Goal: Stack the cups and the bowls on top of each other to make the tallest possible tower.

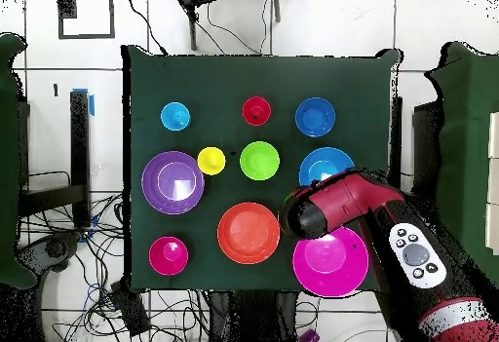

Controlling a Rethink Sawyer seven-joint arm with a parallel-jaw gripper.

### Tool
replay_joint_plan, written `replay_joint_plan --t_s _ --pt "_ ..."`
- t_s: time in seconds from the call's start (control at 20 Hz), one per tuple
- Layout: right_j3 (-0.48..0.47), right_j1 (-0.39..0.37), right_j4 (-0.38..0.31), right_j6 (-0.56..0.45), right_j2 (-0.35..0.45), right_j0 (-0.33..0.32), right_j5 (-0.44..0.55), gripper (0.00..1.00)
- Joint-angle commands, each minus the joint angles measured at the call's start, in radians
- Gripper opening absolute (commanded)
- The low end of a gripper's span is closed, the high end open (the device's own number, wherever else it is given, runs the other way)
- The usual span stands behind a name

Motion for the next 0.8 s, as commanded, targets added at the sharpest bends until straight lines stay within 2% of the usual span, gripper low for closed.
replay_joint_plan --t_s 0.05,0.4,0.8 --pt "0.035 0.070 -0.128 -0.043 -0.043 0.044 -0.084 1.00" --pt "0.037 0.084 -0.165 0.012 -0.059 0.064 -0.129 1.00" --pt "0.034 0.088 -0.207 0.100 -0.132 0.110 -0.217 1.00"
